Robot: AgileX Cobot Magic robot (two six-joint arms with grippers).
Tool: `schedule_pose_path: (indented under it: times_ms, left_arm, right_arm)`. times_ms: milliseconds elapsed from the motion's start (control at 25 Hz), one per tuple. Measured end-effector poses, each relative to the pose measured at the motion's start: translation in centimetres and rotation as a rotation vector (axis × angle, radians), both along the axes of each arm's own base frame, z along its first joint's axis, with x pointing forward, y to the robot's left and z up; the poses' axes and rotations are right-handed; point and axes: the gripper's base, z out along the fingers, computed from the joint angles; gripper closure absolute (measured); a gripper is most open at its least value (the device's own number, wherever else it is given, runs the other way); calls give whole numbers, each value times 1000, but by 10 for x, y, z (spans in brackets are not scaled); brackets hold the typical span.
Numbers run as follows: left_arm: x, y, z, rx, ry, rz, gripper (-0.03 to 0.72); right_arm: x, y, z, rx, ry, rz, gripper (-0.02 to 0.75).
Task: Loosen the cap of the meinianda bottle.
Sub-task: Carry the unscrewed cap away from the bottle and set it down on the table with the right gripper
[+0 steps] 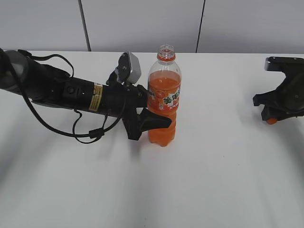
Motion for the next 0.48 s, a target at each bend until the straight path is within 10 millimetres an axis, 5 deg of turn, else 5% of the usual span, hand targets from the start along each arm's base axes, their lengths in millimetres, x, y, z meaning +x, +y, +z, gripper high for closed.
schedule_pose_path:
  times_ms: [480]
  left_arm:
    - [0, 0, 0, 0, 0, 0, 283]
  right_arm:
    - [2, 0, -11, -6, 9, 5, 466]
